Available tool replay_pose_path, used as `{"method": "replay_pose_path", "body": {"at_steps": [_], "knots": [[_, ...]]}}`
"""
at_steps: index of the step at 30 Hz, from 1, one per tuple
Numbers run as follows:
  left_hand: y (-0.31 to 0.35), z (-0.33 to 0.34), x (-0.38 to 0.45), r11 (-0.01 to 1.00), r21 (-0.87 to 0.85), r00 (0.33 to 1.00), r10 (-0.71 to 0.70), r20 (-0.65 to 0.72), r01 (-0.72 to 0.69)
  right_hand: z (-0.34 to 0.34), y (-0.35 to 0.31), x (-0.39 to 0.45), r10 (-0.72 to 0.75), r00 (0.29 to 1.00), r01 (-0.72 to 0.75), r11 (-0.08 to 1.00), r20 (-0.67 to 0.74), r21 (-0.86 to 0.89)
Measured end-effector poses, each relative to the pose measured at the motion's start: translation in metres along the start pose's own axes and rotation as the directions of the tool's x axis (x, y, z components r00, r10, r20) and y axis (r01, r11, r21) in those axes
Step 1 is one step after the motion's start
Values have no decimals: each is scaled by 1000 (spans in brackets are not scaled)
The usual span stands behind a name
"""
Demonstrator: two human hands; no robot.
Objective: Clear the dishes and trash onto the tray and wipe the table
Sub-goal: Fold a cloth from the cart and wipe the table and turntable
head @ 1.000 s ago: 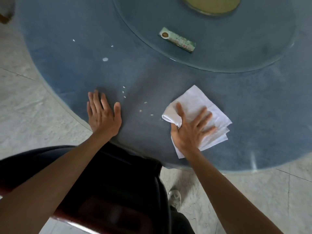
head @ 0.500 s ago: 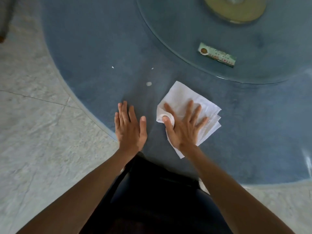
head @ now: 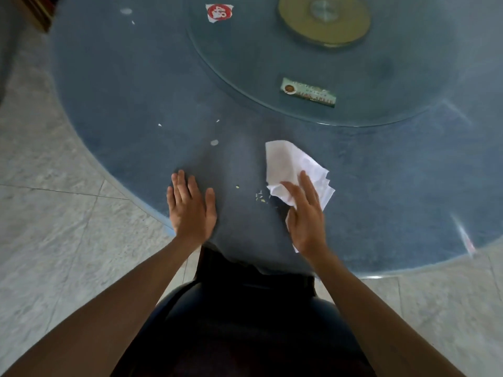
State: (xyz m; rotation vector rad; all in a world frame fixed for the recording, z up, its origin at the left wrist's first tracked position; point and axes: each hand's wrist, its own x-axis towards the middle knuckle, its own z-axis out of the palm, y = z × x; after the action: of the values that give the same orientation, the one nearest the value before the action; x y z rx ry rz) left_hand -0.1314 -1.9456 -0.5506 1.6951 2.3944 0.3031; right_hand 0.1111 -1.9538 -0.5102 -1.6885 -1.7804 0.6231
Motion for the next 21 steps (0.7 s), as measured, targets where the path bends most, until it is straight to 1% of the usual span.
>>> {"method": "replay_pose_path", "body": {"at_steps": [2, 4, 5, 6, 7, 9, 11, 12, 13, 16, 18, 21], "knots": [[2, -4, 0, 1000, -18, 1000, -13, 27, 14, -30, 10, -14, 51, 990, -54, 998, -133, -18], [5, -9, 0, 999, -50, 999, -18, 46, 20, -59, 26, -24, 33, 964, -58, 995, -264, -87], [6, -12, 1, 998, -68, 999, -13, 50, 16, -69, 33, -27, 17, 957, -59, 989, -289, -137], [6, -14, 3, 997, -76, 999, 2, 52, 2, -75, 39, -28, 19, 959, -76, 979, -284, -192], [3, -17, 5, 997, -70, 998, 29, 48, -26, -76, 42, -27, 52, 966, -115, 963, -251, -243], [-5, -21, 15, 993, -36, 993, 115, 28, -114, -65, 45, -22, 185, 974, -219, 909, -128, -355], [-17, -25, 31, 982, -7, 982, 188, 18, -187, -42, 50, -17, 332, 943, -293, 841, 6, -454], [-24, -26, 41, 979, 3, 979, 206, 13, -206, -30, 54, -16, 373, 927, -310, 819, 38, -483], [-31, -28, 52, 977, 6, 977, 211, 12, -211, -20, 56, -16, 394, 918, -324, 806, 39, -495], [-58, -33, 92, 986, -11, 986, 166, 26, -165, 10, 40, -14, 431, 902, -397, 789, -39, -469], [-78, -37, 127, 989, -17, 989, 148, 13, -148, 41, 8, -8, 443, 894, -419, 780, -62, -464], [-109, -45, 191, 985, -19, 984, 173, -50, -174, 103, -54, 29, 471, 877, -462, 770, -95, -441]]}}
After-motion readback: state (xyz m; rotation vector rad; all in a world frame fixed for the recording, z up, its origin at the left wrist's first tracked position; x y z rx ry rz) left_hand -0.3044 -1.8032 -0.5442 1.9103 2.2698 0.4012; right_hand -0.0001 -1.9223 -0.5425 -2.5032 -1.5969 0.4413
